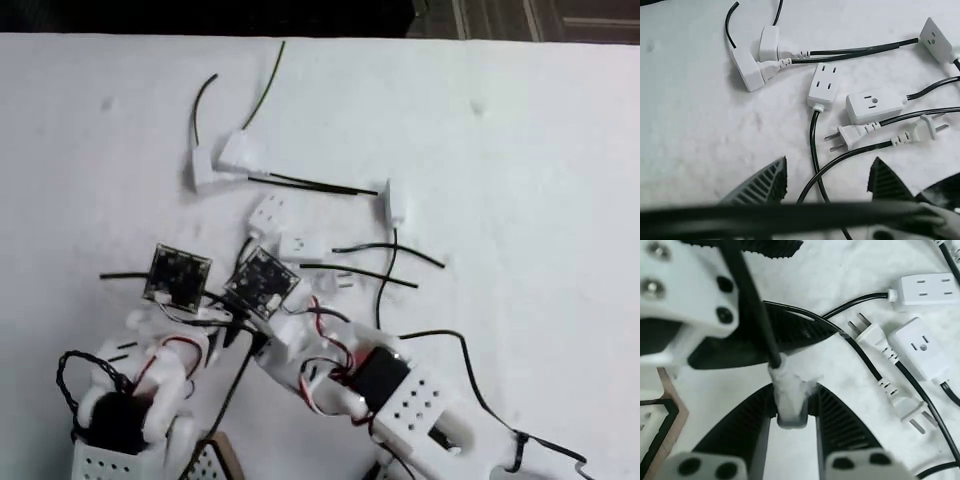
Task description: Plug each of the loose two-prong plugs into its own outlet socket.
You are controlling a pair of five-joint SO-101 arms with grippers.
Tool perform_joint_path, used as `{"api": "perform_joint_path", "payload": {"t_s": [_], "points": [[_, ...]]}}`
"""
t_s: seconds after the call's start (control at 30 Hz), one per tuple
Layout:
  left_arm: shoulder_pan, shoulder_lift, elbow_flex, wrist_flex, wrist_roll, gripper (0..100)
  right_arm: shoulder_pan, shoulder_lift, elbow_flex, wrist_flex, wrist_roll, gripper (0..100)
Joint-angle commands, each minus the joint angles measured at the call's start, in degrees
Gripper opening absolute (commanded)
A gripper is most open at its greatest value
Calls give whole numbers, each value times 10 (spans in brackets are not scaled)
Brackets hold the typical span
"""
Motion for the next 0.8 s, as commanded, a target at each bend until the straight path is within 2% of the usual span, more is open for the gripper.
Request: {"api": "perform_joint_path", "payload": {"t_s": [0.0, 0.3, 0.4, 0.77], "points": [[-10, 7, -4, 2, -4, 264, 30, 53, -15, -14, -4, 18], [-121, 7, -4, -3, -1, 267, 72, 178, -70, -7, -4, 18], [-147, 7, -6, -2, -4, 265, 81, 214, -98, 23, -4, 19], [-151, 7, -7, 2, -4, 264, 81, 497, -307, 179, -4, 21]]}}
